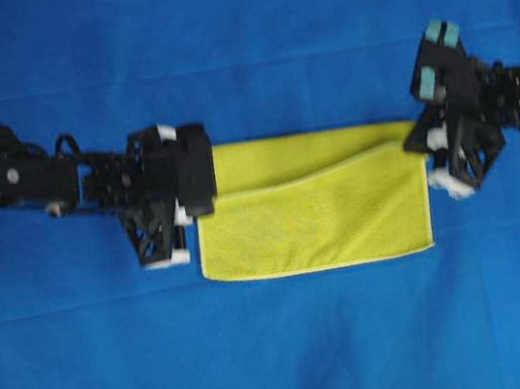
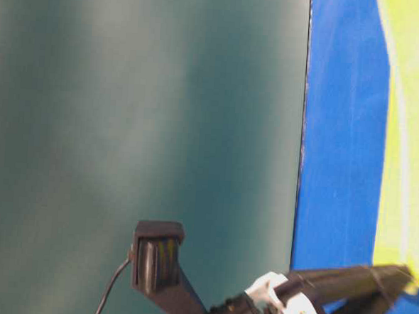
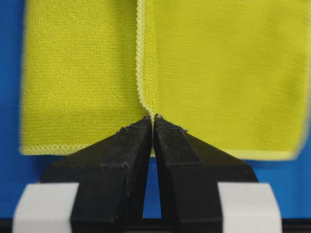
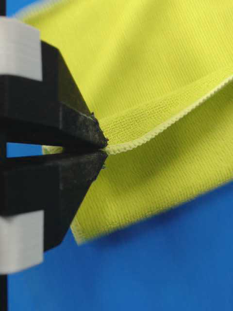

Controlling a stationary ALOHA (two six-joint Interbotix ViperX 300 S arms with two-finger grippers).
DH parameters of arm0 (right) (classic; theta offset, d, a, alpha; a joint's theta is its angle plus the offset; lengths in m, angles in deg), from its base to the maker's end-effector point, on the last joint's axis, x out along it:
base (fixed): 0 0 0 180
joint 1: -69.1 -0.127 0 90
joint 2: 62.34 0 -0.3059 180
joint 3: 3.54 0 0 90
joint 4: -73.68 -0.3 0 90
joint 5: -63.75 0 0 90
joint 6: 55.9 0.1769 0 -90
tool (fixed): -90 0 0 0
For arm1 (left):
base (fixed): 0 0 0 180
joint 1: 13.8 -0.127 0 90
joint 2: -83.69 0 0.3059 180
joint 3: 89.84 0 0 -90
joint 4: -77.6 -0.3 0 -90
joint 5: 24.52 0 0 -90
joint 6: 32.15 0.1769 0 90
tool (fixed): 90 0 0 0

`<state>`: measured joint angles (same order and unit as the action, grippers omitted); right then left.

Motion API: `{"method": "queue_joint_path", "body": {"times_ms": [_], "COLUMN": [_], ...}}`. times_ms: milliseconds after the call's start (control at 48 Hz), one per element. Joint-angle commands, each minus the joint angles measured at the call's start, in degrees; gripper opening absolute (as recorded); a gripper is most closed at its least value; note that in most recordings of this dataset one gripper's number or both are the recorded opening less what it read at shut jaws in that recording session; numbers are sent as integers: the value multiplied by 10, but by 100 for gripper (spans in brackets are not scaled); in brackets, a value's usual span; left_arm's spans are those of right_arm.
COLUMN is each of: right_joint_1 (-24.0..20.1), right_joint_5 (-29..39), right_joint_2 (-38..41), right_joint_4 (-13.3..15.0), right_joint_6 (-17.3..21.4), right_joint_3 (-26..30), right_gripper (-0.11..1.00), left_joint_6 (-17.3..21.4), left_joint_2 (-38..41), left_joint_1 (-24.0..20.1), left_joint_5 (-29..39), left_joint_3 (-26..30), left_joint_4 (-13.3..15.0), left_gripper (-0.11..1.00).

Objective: Fold the yellow towel.
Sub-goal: 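Lift the far edge with both grippers and fold it toward the near edge, then release the folded edge and regrasp the strip's left and right ends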

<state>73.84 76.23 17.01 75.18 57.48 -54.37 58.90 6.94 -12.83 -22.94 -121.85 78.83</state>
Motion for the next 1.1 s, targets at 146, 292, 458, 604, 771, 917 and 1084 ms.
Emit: {"method": "queue_joint_path", "body": {"times_ms": [146, 292, 458, 604, 771, 917, 1084], "right_joint_1": [-80, -110, -127, -127, -130, -144, -160], "right_joint_5": [-16, -25, -24, -26, -25, -25, -18], "right_joint_2": [1, 9, 18, 21, 28, 36, 27], "right_joint_4": [-1, -1, -1, -1, -1, -1, 1], "right_joint_6": [62, 81, 93, 95, 96, 97, 96], "right_joint_3": [4, 8, 11, 12, 15, 25, 37], "right_gripper": [2, 2, 2, 2, 3, 30, 67], "left_joint_6": [-20, -24, -31, -39, -42, -54, -57], "left_joint_2": [-7, -5, -3, 1, 1, -2, -24], "left_joint_1": [53, 76, 87, 87, 87, 88, 89], "left_joint_5": [-3, -4, -8, -10, -7, -3, 24], "left_joint_3": [6, 8, 12, 18, 18, 18, 18], "left_joint_4": [1, 1, 1, 1, 0, 1, 0], "left_gripper": [2, 2, 2, 2, 2, 24, 67]}}
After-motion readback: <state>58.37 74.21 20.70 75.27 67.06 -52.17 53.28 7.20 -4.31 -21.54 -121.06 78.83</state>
